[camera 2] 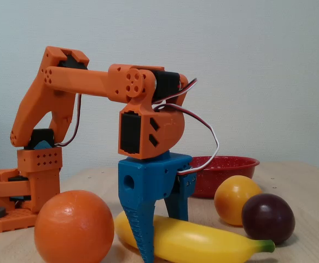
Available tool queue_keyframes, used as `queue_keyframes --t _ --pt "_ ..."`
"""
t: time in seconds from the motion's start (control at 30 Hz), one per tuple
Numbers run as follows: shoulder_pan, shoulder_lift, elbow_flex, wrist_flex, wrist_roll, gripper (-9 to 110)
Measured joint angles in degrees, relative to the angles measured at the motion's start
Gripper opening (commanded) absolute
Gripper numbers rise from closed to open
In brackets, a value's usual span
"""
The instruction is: Put banana in the red bowl.
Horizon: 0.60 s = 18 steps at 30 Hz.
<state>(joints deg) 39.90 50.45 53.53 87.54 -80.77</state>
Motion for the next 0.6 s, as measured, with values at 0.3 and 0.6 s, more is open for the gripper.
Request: queue_keyframes --t 0.3,0.6 --pt "0.0 -0.09 -0.62 1.41 1.14 0" --pt "0.0 -0.09 -0.62 3.43 3.69 0"
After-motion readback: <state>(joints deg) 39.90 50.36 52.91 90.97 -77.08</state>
